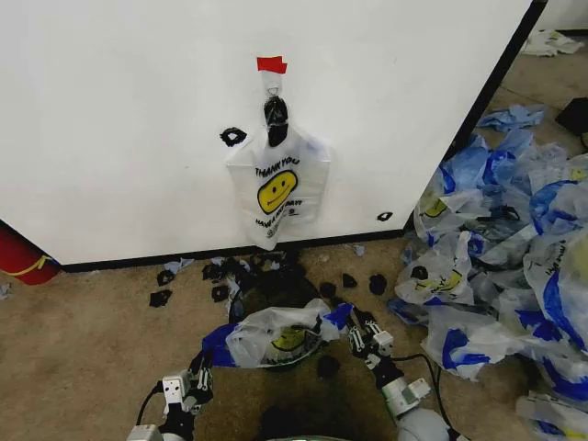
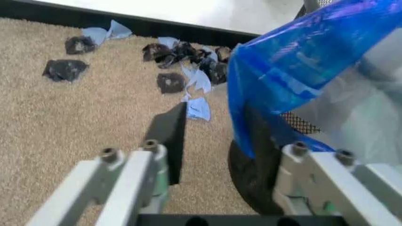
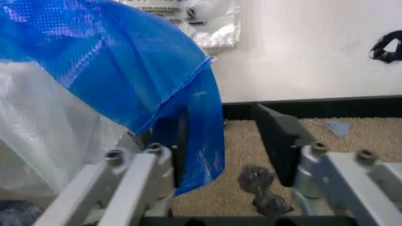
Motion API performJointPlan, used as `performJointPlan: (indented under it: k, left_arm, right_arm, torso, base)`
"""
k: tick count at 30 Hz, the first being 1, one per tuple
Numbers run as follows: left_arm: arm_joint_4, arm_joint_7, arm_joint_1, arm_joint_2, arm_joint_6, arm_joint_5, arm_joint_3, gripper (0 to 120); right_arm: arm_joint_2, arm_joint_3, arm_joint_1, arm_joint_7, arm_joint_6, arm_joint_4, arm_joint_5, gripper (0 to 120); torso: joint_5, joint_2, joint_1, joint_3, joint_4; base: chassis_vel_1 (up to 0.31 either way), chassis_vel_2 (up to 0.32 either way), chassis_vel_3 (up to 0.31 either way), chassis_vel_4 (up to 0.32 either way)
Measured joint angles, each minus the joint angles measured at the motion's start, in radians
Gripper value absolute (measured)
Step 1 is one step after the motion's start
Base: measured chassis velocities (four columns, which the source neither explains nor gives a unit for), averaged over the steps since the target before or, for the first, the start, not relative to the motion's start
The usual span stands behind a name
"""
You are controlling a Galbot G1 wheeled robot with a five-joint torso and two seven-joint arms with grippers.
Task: Pick up the garbage bag from the wall and place it over the trash bin.
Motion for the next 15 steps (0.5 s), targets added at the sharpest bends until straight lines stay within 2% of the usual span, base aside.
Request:
performJointPlan:
  k: [2, 4, 7, 8, 13, 15]
  left_arm:
    - [0.0, 0.0, 0.001, 0.002, -0.003, 0.006, -0.004, 51]
    - [0.0, 0.0, 0.002, 0.003, -0.004, 0.009, -0.005, 54]
    - [-0.005, -0.003, 0.01, 0.01, -0.012, 0.018, -0.012, 68]
    - [-0.005, -0.003, 0.01, 0.01, -0.012, 0.018, -0.012, 68]
    - [-0.045, -0.008, 0.038, 0.025, -0.017, 0.029, -0.026, 90]
    - [-0.052, -0.008, 0.042, 0.027, -0.017, 0.03, -0.026, 94]
  right_arm:
    - [-0.003, 0.004, -0.007, 0.0, 0.001, 0.007, 0.0, 51]
    - [-0.005, 0.004, -0.01, 0.001, 0.001, 0.009, 0.0, 54]
    - [-0.015, 0.011, -0.025, 0.003, 0.005, 0.022, -0.002, 68]
    - [-0.015, 0.011, -0.025, 0.003, 0.005, 0.022, -0.002, 68]
    - [-0.044, 0.024, -0.062, 0.008, 0.012, 0.066, -0.001, 90]
    - [-0.048, 0.026, -0.067, 0.009, 0.013, 0.071, -0.001, 95]
  torso:
    - [0.0, 0.0, 0.0, 0.0, 0.0]
    - [0.0, 0.0, 0.0, 0.0, 0.0]
    - [0.0, 0.0, 0.0, 0.0, 0.0]
    - [0.0, 0.0, 0.0, 0.0, 0.0]
    - [0.0, 0.0, 0.0, 0.0, 0.0]
    - [0.0, 0.0, 0.0, 0.0, 0.0]
  base:
    - [0.0, 0.0, 0.0, 0.0]
    - [0.0, 0.0, 0.0, 0.0]
    - [0.0, 0.0, 0.0, 0.0]
    - [0.0, 0.0, 0.0, 0.0]
    - [0.0, 0.0, 0.0, 0.0]
    - [0.0, 0.0, 0.0, 0.0]
